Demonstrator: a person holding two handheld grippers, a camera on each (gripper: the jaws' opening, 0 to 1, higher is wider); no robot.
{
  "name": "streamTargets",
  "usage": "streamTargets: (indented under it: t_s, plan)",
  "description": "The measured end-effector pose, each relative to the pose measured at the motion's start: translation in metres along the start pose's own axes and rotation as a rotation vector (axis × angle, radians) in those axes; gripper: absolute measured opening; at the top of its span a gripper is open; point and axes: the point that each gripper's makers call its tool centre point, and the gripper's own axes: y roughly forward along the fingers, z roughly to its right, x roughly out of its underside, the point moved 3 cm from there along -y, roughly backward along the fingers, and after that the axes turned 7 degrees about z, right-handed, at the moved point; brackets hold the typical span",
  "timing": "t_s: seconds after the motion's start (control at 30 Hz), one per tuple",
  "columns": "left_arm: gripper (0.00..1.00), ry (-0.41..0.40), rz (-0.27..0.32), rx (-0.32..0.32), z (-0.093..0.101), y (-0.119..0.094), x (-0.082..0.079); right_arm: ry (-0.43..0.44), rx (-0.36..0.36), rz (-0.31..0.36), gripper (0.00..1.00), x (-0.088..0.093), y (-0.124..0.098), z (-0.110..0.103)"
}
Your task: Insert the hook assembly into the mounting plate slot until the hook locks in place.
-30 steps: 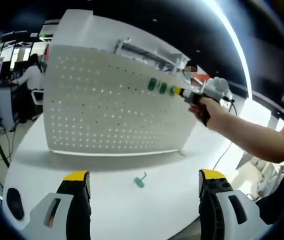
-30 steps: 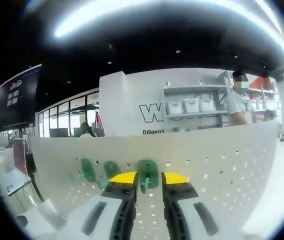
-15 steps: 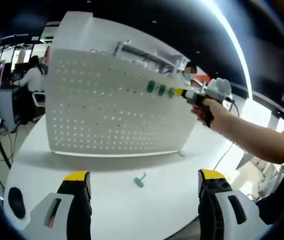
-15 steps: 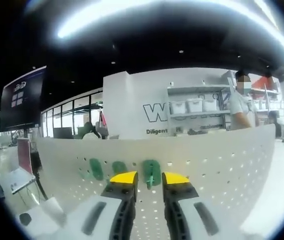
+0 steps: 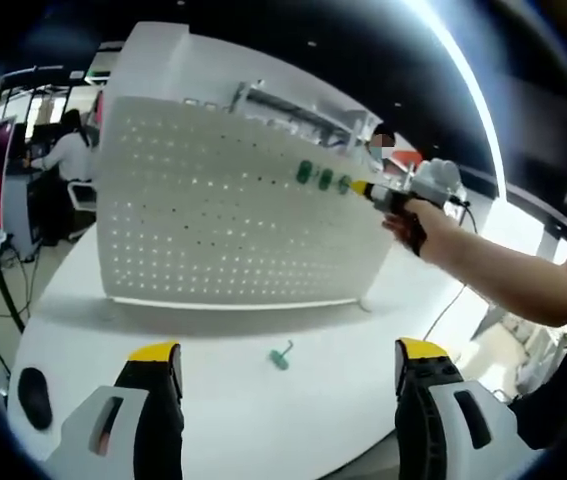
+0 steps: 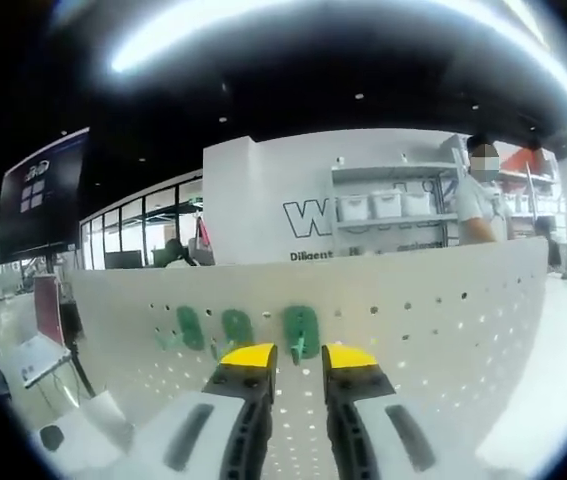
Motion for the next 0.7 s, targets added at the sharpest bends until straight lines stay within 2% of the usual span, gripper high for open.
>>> streamTargets:
  t_s: [0.3, 0.47, 0.57, 0.7]
  plan:
    - [0.88, -0.006, -0.002, -0.007, -0.006, 0.003, -0.001, -0.049, 0.026, 0.017, 0.13, -0.003, 0.010, 0.000]
    - [0.87, -0.013, -0.010, -0.013, -0.010, 0.004, 0.002, -0.049, 0.024, 0.009, 0.06, 0.001, 0.017, -0.001]
    - [0.87, -0.017, -0.010, -0.016, -0.011, 0.005, 0.002, -0.080, 0.041, 0.010, 0.02, 0.002, 0.018, 0.000]
    - [0.86, -0.021, -0.011, -0.019, -0.013, 0.006, 0.002, -0.079, 0.048, 0.005, 0.02, 0.004, 0.019, 0.002]
